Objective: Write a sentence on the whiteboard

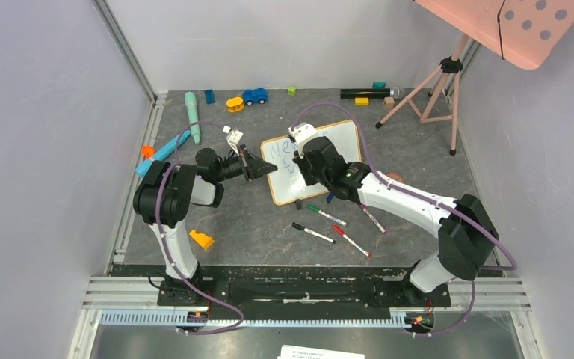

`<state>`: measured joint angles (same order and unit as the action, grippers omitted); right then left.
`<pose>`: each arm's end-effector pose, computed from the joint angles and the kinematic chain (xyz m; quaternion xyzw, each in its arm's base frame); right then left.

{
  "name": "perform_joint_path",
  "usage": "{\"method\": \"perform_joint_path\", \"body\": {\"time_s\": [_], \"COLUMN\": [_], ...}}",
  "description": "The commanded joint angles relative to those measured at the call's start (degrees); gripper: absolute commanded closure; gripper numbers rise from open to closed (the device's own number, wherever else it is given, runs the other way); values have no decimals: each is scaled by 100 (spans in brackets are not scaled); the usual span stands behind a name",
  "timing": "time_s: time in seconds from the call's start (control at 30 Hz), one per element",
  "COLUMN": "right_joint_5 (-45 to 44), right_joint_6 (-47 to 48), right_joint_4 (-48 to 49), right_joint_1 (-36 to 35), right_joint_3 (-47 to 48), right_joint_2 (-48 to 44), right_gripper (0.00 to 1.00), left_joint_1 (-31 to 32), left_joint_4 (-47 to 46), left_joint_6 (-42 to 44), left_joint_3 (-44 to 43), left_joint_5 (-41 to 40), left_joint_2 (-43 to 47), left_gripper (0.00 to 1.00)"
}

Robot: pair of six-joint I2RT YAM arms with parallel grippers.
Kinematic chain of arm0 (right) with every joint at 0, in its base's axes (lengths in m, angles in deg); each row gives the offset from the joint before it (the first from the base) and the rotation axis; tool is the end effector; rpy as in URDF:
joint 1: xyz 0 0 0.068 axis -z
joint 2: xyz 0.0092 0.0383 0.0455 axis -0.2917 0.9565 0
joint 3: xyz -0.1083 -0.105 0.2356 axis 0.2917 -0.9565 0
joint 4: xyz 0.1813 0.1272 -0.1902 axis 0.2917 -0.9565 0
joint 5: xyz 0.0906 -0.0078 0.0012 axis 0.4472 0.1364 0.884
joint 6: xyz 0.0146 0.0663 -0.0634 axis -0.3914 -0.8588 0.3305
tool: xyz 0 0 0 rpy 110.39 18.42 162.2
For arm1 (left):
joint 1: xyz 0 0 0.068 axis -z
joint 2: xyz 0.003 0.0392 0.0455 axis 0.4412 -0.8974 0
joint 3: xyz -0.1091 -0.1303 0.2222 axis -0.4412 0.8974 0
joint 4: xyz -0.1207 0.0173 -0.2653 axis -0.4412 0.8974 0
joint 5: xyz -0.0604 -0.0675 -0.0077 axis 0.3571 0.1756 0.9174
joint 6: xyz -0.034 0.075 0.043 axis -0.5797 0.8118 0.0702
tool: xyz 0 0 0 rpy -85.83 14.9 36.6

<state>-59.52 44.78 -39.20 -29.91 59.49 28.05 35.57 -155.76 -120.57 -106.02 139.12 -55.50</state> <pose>0.3004 0.2901 0.2418 -0.2603 0.8451 0.0978 0.4565 0.3557 -0.1318 0.1268 0.1948 0.6704 -0.5682 0.4357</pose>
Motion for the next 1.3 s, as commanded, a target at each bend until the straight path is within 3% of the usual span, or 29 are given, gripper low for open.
{"method": "perform_joint_path", "body": {"time_s": [0.0, 0.77, 1.27], "right_joint_5": [-156, -314, 136], "right_joint_6": [-53, 76, 144], "right_joint_4": [170, 274, 223], "right_joint_1": [20, 46, 46], "right_joint_3": [264, 461, 185], "right_joint_2": [5, 232, 154], "right_gripper": [100, 100, 100], "left_joint_1": [-51, -51, -50], "left_joint_4": [-326, -307, -291], "left_joint_6": [525, 543, 552], "left_joint_3": [-48, -38, -46], "left_joint_5": [-180, -198, -214], "left_joint_2": [-83, -74, -74], "left_gripper": [98, 98, 98]}}
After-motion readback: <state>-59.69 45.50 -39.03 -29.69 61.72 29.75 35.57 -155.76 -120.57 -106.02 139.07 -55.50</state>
